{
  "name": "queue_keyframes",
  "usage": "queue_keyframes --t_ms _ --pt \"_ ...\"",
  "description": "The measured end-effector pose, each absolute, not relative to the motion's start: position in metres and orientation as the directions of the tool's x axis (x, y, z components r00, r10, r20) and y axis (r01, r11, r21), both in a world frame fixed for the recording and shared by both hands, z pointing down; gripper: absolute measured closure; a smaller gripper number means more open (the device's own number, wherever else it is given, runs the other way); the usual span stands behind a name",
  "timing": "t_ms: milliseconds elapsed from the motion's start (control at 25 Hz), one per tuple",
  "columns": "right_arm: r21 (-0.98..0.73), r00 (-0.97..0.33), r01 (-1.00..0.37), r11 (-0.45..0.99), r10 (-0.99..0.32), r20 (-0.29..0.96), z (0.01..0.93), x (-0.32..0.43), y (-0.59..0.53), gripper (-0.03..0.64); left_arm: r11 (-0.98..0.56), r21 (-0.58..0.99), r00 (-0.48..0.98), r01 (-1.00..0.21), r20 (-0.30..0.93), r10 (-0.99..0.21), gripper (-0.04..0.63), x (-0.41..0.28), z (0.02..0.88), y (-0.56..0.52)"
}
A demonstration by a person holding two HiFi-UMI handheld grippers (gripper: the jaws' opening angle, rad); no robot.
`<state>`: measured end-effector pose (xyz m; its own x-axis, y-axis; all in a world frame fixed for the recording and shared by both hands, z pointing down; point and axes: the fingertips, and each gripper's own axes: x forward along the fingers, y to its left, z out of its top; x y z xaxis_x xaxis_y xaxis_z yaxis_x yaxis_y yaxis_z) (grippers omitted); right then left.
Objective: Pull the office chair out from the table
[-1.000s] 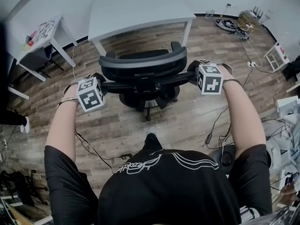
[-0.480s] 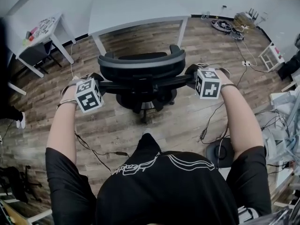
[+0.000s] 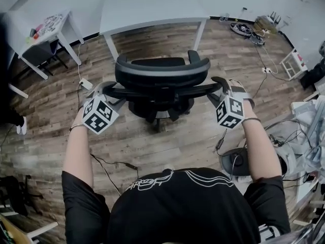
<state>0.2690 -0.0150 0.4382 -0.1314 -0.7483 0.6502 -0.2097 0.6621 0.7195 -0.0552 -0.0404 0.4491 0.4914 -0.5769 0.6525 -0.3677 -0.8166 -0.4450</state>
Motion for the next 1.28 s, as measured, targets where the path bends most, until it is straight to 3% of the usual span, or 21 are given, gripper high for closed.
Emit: queue_keyframes --t_ms 160,280,360,560,680,760,1000,1280 --pt "0.719 -0.178 -0.474 0.509 -0.855 0.487 0.401 0.243 0.035 0.354 -0.782 -0.292 0.633 -0.550 0.464 -0.619 0.347 -0.066 0.420 0.019" --pt "0.474 -0.324 -0.705 0.528 -0.834 0.447 0.384 0.192 0.089 0.356 -0.872 0.016 0.832 -0.489 0.307 -0.461 0.347 -0.052 0.389 0.095" --pt "0.264 -0.465 -0.767 0.586 -0.789 0.401 0.376 0.146 0.131 0.356 -0.899 0.138 0.903 -0.415 0.183 -0.389 0.348 -0.044 0.362 0.145" --pt "0.028 -0.665 -0.720 0.694 -0.700 0.261 0.355 0.060 0.231 0.376 -0.884 0.294 0.928 -0.363 0.034 -0.370 0.442 -0.051 0.329 0.239" --pt "-0.031 -0.709 -0.698 0.716 -0.684 0.174 0.348 0.035 0.271 0.526 -0.859 0.355 0.917 -0.370 -0.010 -0.399 0.470 -0.062 0.321 0.272" --pt "-0.062 -0.722 -0.689 0.722 -0.676 0.146 0.349 0.022 0.292 0.561 -0.842 0.378 0.906 -0.386 -0.016 -0.422 0.522 -0.069 0.323 0.287" --pt "-0.105 -0.774 -0.632 0.768 -0.622 0.113 0.350 -0.013 0.357 0.577 -0.829 0.479 0.934 -0.289 -0.048 -0.353 0.585 -0.074 0.341 0.341" --pt "-0.079 -0.748 -0.662 0.745 -0.651 0.124 0.352 -0.022 0.395 0.583 -0.863 0.424 0.949 -0.275 -0.027 -0.315 0.589 -0.073 0.344 0.377"
